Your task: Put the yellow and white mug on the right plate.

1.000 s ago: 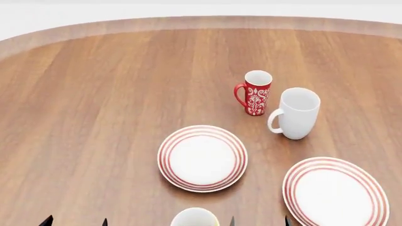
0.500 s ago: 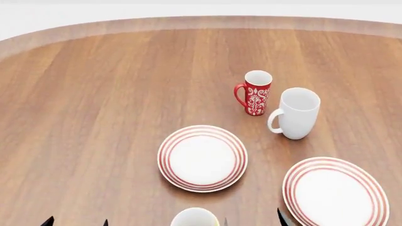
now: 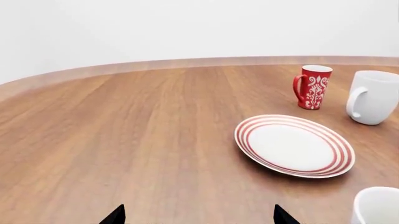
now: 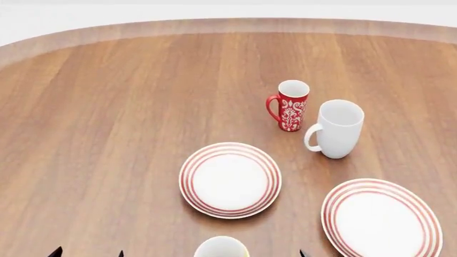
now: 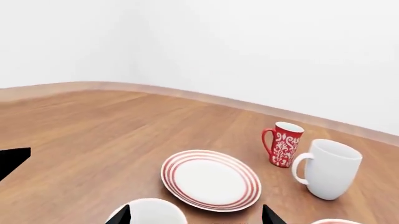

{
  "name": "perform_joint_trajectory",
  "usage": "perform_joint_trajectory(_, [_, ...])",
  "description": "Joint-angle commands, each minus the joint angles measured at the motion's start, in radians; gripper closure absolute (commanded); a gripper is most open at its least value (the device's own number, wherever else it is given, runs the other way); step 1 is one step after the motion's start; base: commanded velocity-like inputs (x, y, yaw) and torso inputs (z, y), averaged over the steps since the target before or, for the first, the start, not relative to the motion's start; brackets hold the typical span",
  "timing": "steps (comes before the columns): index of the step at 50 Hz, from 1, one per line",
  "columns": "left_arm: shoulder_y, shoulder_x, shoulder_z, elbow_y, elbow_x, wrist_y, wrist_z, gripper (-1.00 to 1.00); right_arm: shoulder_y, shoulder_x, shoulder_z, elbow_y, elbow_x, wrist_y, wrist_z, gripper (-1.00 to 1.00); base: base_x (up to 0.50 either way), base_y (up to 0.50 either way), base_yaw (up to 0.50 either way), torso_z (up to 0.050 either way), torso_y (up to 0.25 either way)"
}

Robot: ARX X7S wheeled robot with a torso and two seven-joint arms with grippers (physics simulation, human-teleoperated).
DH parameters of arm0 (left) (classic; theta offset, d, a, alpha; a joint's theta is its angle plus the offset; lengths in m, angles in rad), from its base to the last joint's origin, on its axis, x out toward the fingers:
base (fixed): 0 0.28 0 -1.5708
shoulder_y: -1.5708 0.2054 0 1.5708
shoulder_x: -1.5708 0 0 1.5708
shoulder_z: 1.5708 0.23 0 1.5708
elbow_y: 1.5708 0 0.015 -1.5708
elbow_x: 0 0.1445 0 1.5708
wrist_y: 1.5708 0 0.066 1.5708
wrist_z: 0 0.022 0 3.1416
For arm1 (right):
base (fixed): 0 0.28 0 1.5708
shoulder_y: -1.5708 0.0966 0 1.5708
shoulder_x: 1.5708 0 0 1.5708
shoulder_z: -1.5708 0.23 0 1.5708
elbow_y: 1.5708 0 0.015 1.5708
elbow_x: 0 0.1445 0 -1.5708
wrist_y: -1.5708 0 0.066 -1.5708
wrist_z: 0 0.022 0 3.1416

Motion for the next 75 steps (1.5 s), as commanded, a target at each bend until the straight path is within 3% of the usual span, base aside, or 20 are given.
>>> perform_joint_trajectory(1, [0.002, 0.014, -0.014, -0.002, 0.023, 0.021, 0.009, -1.0, -0.032, 0.009, 0.002, -0.012, -0.022, -0.016, -0.05, -1.0, 0.0, 0.0, 0.0, 0.0, 0.0])
perform_joint_trajectory(33, [-0.003, 0.002, 0.004, -0.01, 0.014, 0.031, -0.008, -1.0, -0.057, 0.131, -0.003, 0.002, -0.059, 0.047, -0.091, -1.0, 0.0, 0.0, 0.0, 0.0, 0.0])
perform_joint_trajectory(75, [-0.007, -0.012, 0.024, -0.009, -0.004, 0.029, -0.026, -1.0, 0.139, 0.069, -0.109, 0.274, -0.1, 0.072, -0.195, -1.0, 0.0, 0.0, 0.0, 0.0, 0.0])
